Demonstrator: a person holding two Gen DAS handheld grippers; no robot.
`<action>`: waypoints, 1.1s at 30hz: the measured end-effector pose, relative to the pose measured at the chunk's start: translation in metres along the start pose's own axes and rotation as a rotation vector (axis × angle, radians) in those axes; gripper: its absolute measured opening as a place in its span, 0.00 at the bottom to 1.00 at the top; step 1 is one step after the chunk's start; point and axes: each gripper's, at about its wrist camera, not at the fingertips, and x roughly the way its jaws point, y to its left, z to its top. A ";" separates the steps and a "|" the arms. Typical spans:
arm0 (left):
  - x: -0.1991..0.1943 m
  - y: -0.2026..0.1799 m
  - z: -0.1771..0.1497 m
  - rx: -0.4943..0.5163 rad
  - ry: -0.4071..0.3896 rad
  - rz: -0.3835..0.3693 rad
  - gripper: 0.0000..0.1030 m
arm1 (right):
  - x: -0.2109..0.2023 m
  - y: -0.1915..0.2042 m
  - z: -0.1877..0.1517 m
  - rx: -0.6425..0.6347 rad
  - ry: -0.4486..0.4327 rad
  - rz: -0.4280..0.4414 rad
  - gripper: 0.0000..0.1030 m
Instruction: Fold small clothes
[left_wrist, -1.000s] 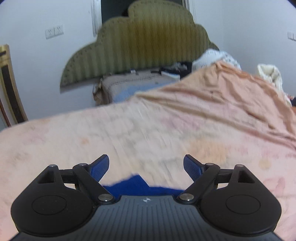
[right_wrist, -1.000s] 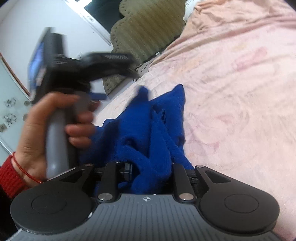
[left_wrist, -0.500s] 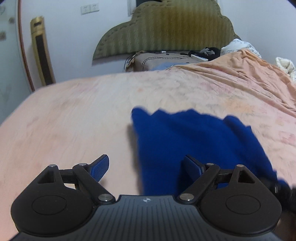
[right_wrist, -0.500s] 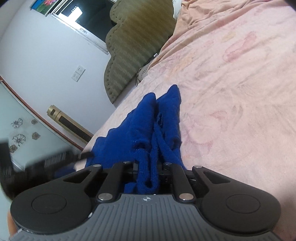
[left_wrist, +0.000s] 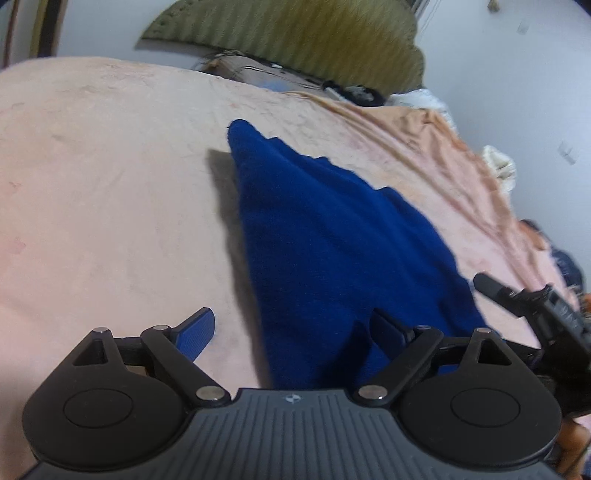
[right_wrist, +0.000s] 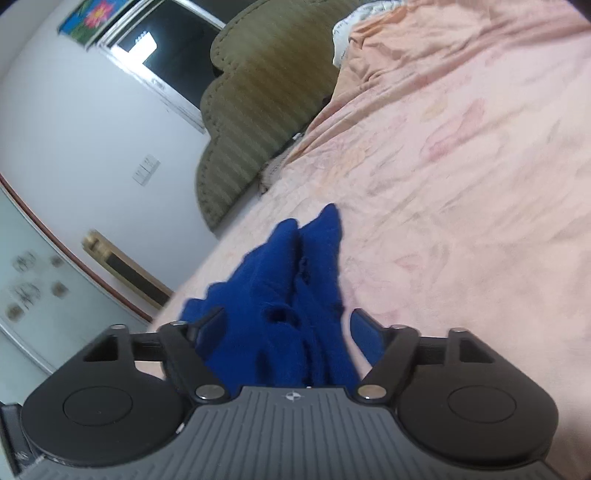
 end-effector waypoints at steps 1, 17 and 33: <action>0.002 0.002 0.000 -0.011 0.000 -0.033 0.89 | -0.002 0.000 0.001 -0.020 0.004 -0.008 0.75; 0.020 0.014 0.002 -0.116 0.027 -0.186 0.13 | 0.077 -0.004 0.024 -0.027 0.341 0.148 0.22; -0.050 -0.028 -0.016 0.186 -0.033 0.138 0.65 | 0.000 0.029 -0.006 -0.108 0.248 -0.024 0.43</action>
